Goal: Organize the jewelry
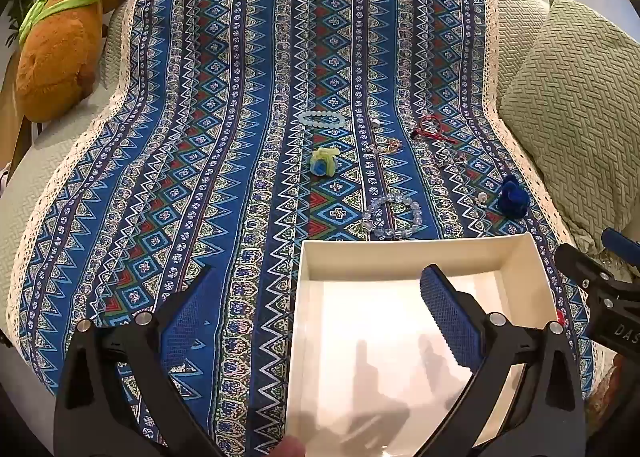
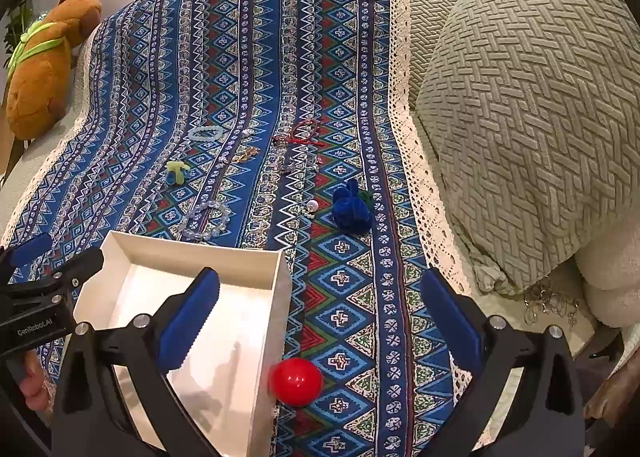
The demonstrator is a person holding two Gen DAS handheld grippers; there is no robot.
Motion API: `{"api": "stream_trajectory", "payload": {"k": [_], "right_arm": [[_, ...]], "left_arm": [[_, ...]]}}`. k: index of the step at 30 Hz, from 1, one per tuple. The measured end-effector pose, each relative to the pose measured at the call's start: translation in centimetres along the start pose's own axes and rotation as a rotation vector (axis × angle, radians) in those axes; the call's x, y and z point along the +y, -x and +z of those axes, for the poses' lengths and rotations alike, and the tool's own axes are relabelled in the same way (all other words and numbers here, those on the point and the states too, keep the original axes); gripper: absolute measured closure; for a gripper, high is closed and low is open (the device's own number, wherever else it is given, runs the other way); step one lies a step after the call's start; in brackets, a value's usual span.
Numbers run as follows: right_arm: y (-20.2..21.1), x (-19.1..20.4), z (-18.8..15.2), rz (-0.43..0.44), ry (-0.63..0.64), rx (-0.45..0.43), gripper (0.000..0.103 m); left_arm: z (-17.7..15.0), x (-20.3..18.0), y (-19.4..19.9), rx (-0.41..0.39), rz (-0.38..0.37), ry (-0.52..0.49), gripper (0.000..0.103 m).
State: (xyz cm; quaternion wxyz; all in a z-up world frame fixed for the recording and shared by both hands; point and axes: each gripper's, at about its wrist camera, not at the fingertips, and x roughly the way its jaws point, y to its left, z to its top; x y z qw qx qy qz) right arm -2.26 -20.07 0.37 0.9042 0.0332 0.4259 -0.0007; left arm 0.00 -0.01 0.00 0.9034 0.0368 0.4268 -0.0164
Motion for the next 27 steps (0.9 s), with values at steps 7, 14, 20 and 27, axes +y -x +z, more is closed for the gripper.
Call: {"api": "stream_trajectory", "payload": {"k": [7,14,20,27], "right_arm": [[-0.12,0.16,-0.19,0.002,0.000,0.003,0.003],[-0.19,0.72,-0.47,-0.001,-0.003,0.003,0.003],[-0.19,0.05,-0.24,-0.003,-0.010,-0.001,0.003],[0.13,-0.04,-0.41,-0.001,0.002,-0.005,0.003]], "left_arm": [[-0.44,-0.07,0.11,-0.006,-0.012,-0.009,0.005],[-0.27,-0.10,-0.33,0.002,-0.005,-0.012,0.005],[-0.10,-0.21,-0.10,0.004,-0.027,-0.001,0.005],[0.01,-0.49,-0.16,0.014,-0.048,-0.001,0.005]]}}
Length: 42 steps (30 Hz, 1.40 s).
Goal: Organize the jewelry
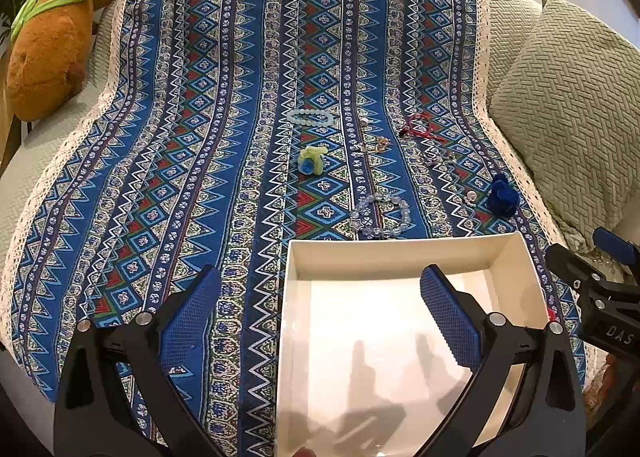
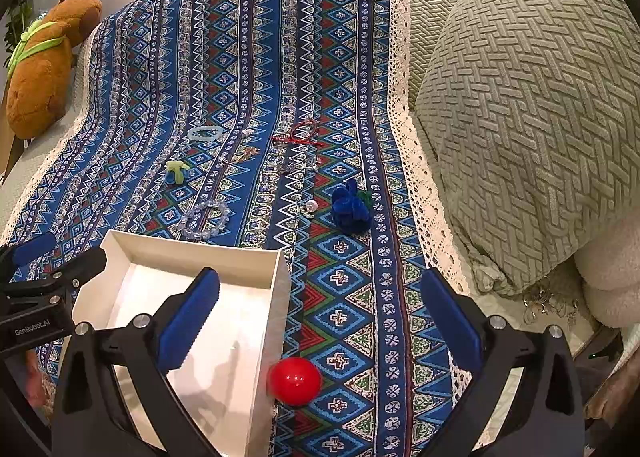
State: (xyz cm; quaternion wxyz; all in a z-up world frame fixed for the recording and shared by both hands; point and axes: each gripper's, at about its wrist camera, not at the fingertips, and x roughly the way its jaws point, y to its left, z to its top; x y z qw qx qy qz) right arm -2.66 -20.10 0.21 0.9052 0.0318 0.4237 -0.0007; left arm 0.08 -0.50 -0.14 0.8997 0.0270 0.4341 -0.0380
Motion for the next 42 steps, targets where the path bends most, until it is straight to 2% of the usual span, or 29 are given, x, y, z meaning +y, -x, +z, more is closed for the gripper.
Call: {"api": "stream_trajectory", "payload": {"k": [10,20,30,40,42], "right_arm": [[-0.3,-0.4,0.2,0.053,-0.033,0.025,0.003],[0.2,0.5,-0.2,0.013,0.003,0.000,0.003],[-0.5,0.7,0.2,0.008,-0.002,0.016,0.003],[-1.0,0.9,2.4,0.037,0.004,0.056,0.003],[-1.4,0.8,3.1,0.043,0.007,0.062,0.003]], "left_arm": [[0.1,0.7,-0.1,-0.005,-0.002,0.033,0.005],[0.2,0.7,-0.2,-0.002,-0.016,0.041,0.005],[0.2,0.7,-0.6,0.000,-0.016,0.033,0.005],[2.5,1.4,-1.2,0.040,-0.056,0.059,0.005],[3.2,1.5,-1.4,0.044,-0.044,0.043,0.005]]}}
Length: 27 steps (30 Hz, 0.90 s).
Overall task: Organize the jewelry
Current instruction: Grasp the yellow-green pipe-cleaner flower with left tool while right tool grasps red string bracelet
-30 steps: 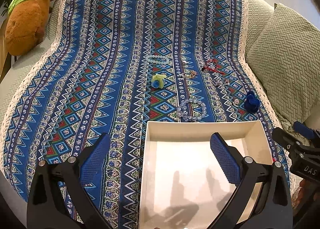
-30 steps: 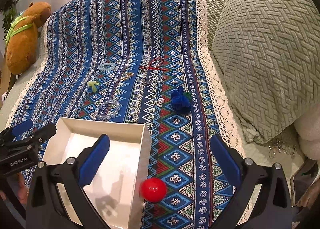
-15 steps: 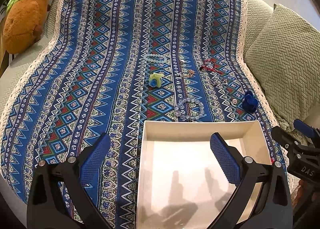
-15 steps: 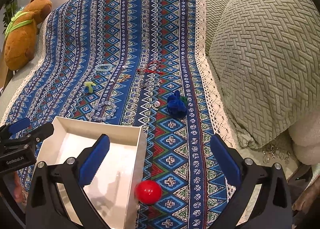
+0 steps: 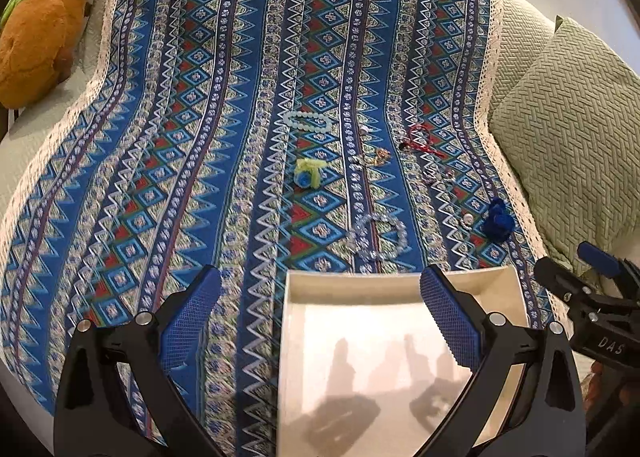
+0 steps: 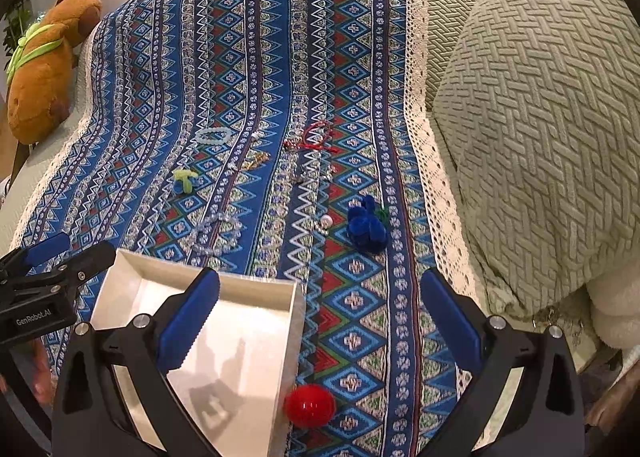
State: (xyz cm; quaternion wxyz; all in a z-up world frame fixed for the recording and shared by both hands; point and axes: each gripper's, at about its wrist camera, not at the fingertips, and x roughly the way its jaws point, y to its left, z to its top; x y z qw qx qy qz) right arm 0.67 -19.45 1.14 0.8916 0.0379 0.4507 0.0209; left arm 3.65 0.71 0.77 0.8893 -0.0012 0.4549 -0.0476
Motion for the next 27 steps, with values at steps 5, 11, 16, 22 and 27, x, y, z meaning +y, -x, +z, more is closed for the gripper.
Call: {"api": "stream_trajectory", "payload": {"k": [5,11,16,22,27], "right_arm": [[-1.5,-0.2,3.0,0.011,0.016,0.008,0.003],[-5.5,-0.2,7.6,0.014,0.028,0.019,0.003],[-11.0,-0.6,11.2,0.007,0.031,0.073,0.003],[-18.8,-1.3,15.1,-0.051,0.053,0.167,0.007],[-23.6,-1.8,16.3,-0.066,0.062,0.254,0.015]], "left_arm": [[2.5,0.8,-0.8,-0.009,0.012,-0.018,0.005],[6.2,1.5,-4.5,0.003,0.018,-0.057,0.005],[8.2,2.5,-9.5,0.052,0.003,-0.055,0.006],[8.4,3.0,-14.1,0.122,-0.034,-0.048,0.009],[8.3,2.3,-16.1,0.136,-0.015,-0.091,0.014]]}}
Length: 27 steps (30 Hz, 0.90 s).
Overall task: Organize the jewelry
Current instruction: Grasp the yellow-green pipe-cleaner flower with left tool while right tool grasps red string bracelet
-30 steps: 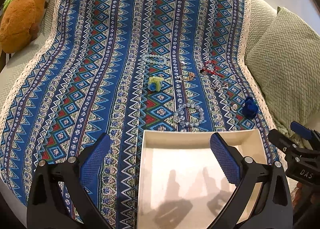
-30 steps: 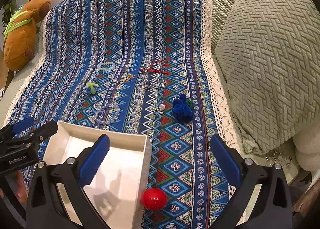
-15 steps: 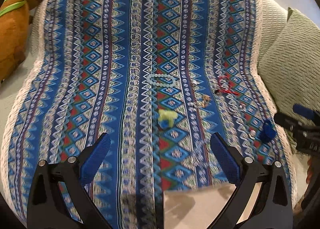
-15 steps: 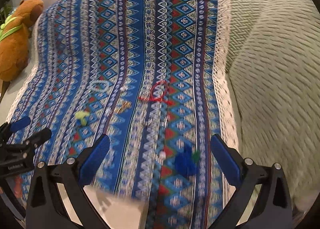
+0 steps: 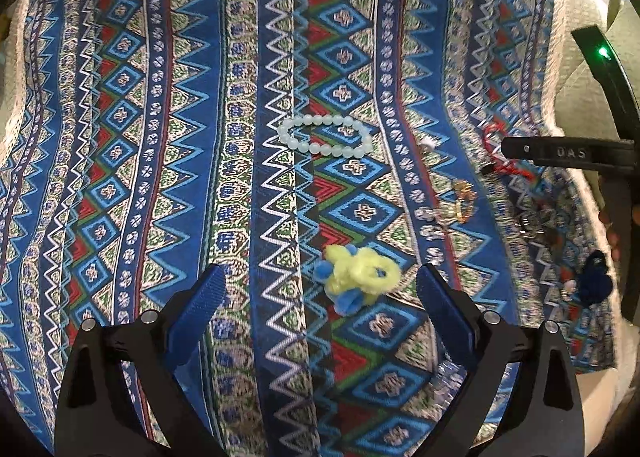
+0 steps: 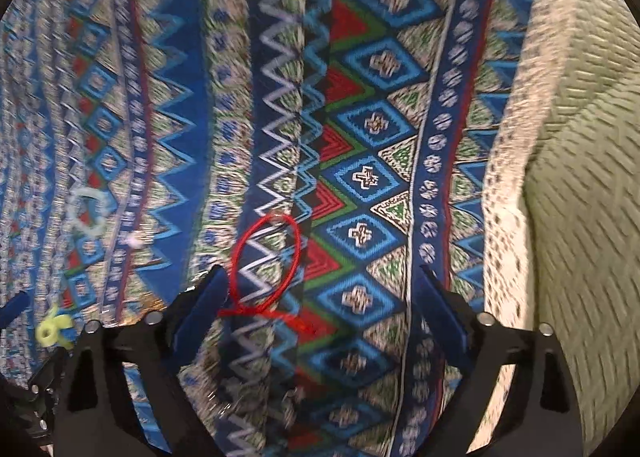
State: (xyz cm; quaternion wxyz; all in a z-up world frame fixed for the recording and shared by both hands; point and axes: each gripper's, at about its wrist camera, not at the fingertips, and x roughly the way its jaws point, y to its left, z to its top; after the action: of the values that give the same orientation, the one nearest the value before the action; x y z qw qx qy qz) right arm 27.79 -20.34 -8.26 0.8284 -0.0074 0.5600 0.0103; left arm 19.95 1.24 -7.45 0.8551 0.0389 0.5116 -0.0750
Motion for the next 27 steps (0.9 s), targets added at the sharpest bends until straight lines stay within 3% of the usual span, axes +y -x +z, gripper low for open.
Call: {"api": "stream_trajectory", "payload": {"k": [1,3,4,5,6,7,8,9,18,23,27], "right_arm": [[-0.8,0.0,0.2,-0.010,0.009,0.017,0.025],[-1.5,-0.3,0.6,-0.008,0.013,0.024,0.028],[-1.7,-0.3,1.0,-0.009,0.022,0.029,0.030],[-1.7,-0.4,0.9,0.002,0.024,0.032,0.038],[-1.7,-0.5,1.0,0.009,0.025,0.028,0.048],[-1.7,0.3,1.6,-0.002,0.041,0.022,0.066],[-1.7,0.4,1.6,0.006,0.053,0.023,0.090],[-1.7,0.6,1.8,0.010,0.055,0.028,0.099],[-0.1,-0.7,2.6,0.089,0.011,0.025,0.099],[6.1,-0.4,1.6,0.144,0.031,-0.019,0.099],[11.1,0.4,-1.4,0.172,0.088,-0.041,0.099]], "left_arm": [[0.1,0.0,-0.5,0.016,-0.007,0.002,0.025],[0.4,0.0,-1.4,0.049,-0.010,0.001,0.037],[0.5,-0.1,-1.6,0.041,-0.005,-0.010,0.037],[0.7,-0.2,-1.7,0.027,0.002,-0.026,0.040],[0.7,-0.3,-1.8,0.022,0.011,-0.040,0.052],[0.9,-0.6,-1.8,0.015,0.005,-0.050,0.071],[1.0,-0.7,-1.7,0.010,0.002,-0.051,0.075],[1.4,-1.3,-2.1,0.010,0.004,-0.051,0.075],[1.8,-2.9,0.7,0.002,-0.023,-0.069,0.079],[0.9,-4.2,5.3,0.013,-0.042,-0.070,0.079],[-0.7,-5.1,9.5,0.009,-0.030,-0.104,0.079]]}}
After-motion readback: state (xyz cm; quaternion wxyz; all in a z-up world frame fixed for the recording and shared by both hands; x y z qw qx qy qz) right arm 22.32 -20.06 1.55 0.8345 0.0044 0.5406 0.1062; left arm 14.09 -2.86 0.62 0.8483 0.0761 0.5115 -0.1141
